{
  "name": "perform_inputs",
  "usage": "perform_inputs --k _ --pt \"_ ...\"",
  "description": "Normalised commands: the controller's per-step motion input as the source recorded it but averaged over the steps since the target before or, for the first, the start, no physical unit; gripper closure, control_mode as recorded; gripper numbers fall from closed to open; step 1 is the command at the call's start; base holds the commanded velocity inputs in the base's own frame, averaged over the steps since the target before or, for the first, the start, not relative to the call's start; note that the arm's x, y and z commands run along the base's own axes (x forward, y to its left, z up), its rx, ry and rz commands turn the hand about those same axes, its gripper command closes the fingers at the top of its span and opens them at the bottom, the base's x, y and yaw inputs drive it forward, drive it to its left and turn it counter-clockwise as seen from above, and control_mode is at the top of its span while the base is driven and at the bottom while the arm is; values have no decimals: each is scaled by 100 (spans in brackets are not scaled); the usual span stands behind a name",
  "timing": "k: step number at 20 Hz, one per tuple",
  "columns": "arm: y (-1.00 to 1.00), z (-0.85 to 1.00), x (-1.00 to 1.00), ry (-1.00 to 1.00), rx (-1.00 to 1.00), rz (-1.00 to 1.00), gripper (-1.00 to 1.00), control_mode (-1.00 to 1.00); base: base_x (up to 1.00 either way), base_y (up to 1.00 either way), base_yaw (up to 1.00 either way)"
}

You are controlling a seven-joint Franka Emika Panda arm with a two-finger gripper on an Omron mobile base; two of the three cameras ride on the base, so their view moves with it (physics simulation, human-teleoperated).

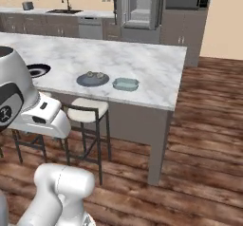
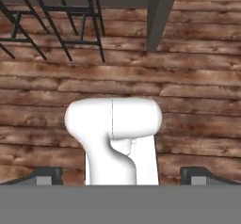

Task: Place two dumplings into each of the tupperware containers and then place the containers in the fridge.

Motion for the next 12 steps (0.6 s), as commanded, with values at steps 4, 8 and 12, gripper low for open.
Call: perform_inputs --k 4,8,12 --pt "0 0 0 0 0 0 -100 100 81 97 -40" --pt "0 0 0 0 0 0 -100 100 100 32 -7" --pt "0 0 0 0 0 0 -100 100 95 2 -10"
